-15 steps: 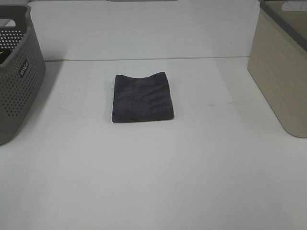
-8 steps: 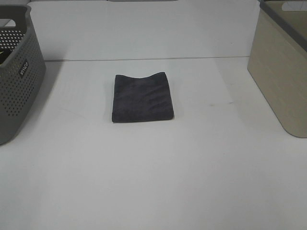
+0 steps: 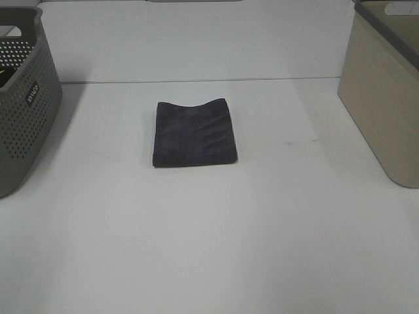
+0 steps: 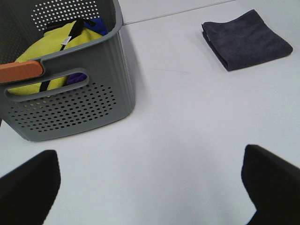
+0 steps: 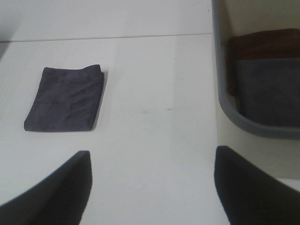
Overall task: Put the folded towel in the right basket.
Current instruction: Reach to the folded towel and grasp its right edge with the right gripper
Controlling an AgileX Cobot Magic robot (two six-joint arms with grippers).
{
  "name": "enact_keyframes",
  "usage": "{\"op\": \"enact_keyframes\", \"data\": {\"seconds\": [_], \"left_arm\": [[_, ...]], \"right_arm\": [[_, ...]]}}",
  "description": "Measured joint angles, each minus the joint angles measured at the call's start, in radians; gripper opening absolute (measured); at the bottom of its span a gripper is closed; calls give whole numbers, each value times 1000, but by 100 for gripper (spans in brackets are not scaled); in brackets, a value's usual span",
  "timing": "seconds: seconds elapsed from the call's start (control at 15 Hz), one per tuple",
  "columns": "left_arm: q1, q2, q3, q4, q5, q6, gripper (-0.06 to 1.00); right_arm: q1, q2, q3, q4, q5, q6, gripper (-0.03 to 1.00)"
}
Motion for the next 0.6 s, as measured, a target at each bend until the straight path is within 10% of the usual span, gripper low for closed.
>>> {"op": "enact_keyframes", "data": {"seconds": [0.6], "left_arm": [[0,0,0,0,0,0,99]], "right_arm": [[69,846,-637,292,173,-253,68]]}}
